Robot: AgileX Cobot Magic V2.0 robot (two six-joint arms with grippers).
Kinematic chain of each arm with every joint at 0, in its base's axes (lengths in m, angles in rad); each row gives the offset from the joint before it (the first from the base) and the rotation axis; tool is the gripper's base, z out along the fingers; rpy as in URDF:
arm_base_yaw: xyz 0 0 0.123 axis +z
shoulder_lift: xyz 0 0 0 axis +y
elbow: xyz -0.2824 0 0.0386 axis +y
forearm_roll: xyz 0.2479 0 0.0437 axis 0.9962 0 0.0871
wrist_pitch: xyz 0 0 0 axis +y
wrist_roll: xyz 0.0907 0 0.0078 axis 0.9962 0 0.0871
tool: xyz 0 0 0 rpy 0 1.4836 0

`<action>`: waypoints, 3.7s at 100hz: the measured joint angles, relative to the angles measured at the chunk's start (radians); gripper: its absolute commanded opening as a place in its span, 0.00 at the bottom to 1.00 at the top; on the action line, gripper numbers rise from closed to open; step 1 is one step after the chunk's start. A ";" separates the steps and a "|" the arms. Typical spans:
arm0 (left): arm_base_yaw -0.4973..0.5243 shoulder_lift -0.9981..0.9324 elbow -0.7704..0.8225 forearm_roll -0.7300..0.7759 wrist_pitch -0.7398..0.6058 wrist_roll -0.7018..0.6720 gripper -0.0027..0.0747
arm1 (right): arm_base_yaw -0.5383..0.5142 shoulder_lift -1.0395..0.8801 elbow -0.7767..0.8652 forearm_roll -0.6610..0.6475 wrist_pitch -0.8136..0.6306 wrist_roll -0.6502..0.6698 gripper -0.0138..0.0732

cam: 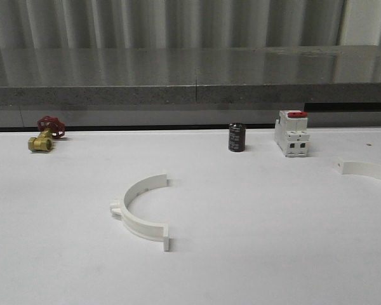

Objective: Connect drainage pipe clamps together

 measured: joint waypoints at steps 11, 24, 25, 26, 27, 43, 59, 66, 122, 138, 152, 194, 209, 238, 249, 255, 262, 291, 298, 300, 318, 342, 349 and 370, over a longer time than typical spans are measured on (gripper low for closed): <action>0.000 -0.077 0.032 0.000 -0.007 0.000 0.01 | 0.000 0.000 0.000 0.000 -0.005 0.000 0.08; 0.000 -0.146 0.058 0.000 -0.008 0.000 0.01 | 0.000 0.000 0.000 0.000 -0.005 0.000 0.08; 0.000 -0.152 0.060 0.000 -0.008 0.000 0.01 | 0.000 0.000 0.000 0.000 -0.005 0.000 0.08; 0.000 -0.154 0.060 0.000 -0.008 0.000 0.01 | 0.000 0.000 0.000 0.000 -0.005 0.000 0.08; 0.000 -0.157 0.060 0.000 -0.008 0.000 0.01 | 0.000 0.000 0.000 0.000 -0.005 0.000 0.08; 0.000 -0.178 0.069 0.000 -0.008 0.000 0.01 | 0.000 0.000 0.000 0.000 -0.005 0.000 0.08; 0.000 -0.178 0.069 0.000 -0.008 0.000 0.01 | 0.000 0.000 0.000 0.000 -0.025 0.000 0.08; 0.000 -0.178 0.069 0.000 -0.008 0.000 0.01 | 0.000 0.000 -0.011 0.000 0.000 0.000 0.08; 0.000 -0.178 0.069 0.000 -0.008 0.000 0.01 | 0.000 0.434 -0.398 0.006 0.413 0.000 0.08; 0.000 -0.178 0.069 0.000 -0.008 0.000 0.01 | 0.000 0.649 -0.530 0.007 0.521 0.000 0.09; 0.000 -0.178 0.069 0.000 -0.008 0.000 0.01 | 0.000 0.841 -0.656 0.008 0.611 0.000 0.19; 0.000 -0.178 0.069 0.000 -0.008 0.000 0.01 | 0.000 1.305 -0.952 0.039 0.684 0.000 0.72; 0.000 -0.178 0.069 0.000 -0.008 0.000 0.01 | 0.000 1.448 -1.028 0.041 0.702 0.000 0.72; 0.000 -0.178 0.069 0.000 -0.008 0.000 0.01 | 0.000 1.721 -1.227 0.045 0.848 0.000 0.72; 0.000 -0.178 0.069 0.000 -0.008 0.000 0.01 | 0.000 1.796 -1.270 0.047 0.881 0.000 0.72; 0.000 -0.178 0.069 0.000 -0.008 0.000 0.01 | 0.000 1.828 -1.287 0.049 0.886 0.000 0.72; 0.000 -0.178 0.069 0.000 -0.008 0.000 0.01 | -0.002 1.863 -1.302 0.056 0.893 0.000 0.72; 0.000 -0.178 0.069 0.000 -0.008 0.000 0.01 | -0.004 1.962 -1.347 0.062 0.888 0.000 0.72; 0.000 -0.178 0.069 0.000 -0.008 0.000 0.01 | -0.006 1.981 -1.351 0.064 0.879 0.000 0.72; 0.000 -0.178 0.069 0.000 -0.008 0.000 0.01 | -0.006 1.984 -1.353 0.064 0.876 0.000 0.72; 0.000 -0.178 0.069 0.000 -0.008 0.000 0.01 | -0.006 1.991 -1.357 0.064 0.852 0.000 0.50; 0.000 -0.178 0.069 0.000 -0.008 0.000 0.01 | -0.006 1.991 -1.357 0.064 0.848 0.002 0.31; 0.000 -0.178 0.069 0.000 -0.008 0.000 0.01 | -0.006 1.991 -1.357 0.064 0.848 0.002 0.31; 0.000 -0.178 0.069 0.000 -0.008 0.000 0.01 | 0.001 1.974 -1.357 0.062 0.863 0.053 0.31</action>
